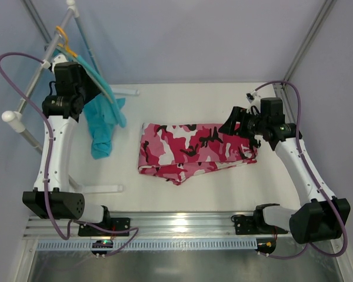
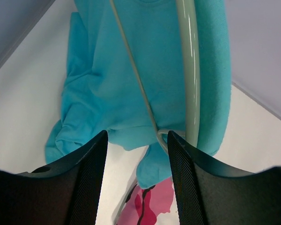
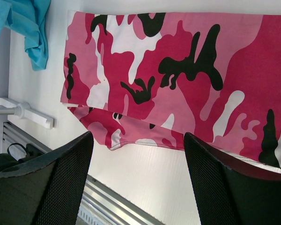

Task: Place the trousers on the hanger
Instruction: Grab a hanger with the left arm

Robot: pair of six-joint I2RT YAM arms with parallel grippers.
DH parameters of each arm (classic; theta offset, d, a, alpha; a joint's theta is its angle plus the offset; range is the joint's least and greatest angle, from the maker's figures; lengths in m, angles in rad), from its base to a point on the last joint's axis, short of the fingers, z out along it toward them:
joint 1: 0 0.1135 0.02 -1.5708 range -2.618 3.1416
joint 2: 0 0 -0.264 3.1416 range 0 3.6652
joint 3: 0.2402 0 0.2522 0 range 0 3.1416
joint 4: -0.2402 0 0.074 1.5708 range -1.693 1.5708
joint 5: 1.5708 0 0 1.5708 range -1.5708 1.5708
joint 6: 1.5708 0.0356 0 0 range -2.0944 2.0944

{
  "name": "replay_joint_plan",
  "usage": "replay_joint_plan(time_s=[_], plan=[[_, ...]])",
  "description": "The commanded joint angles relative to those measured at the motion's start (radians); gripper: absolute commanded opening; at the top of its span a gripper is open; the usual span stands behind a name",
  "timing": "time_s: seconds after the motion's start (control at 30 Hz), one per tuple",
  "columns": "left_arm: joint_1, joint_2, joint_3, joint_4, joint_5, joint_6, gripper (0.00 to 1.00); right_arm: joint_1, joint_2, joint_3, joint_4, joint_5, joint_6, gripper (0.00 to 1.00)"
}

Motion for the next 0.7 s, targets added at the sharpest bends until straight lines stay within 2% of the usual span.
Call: replay_joint_plan(time_s=[0.0, 0.27, 0.67], plan=[[0.005, -0.088, -0.002, 0.093, 0.016, -0.011, 0.55, 0.003, 0.003, -0.001, 0.044, -0.010, -0.007, 0.80], [0.005, -0.119, -0.034, 0.171, 0.048, -0.031, 0.59, 0.006, 0.017, -0.004, 0.064, -0.023, 0.010, 0.80], [0.007, -0.034, -0.030, 0.226, 0.074, -0.077, 0.59, 0.005, 0.006, -0.019, 0.056, -0.020, -0.004, 0.80]])
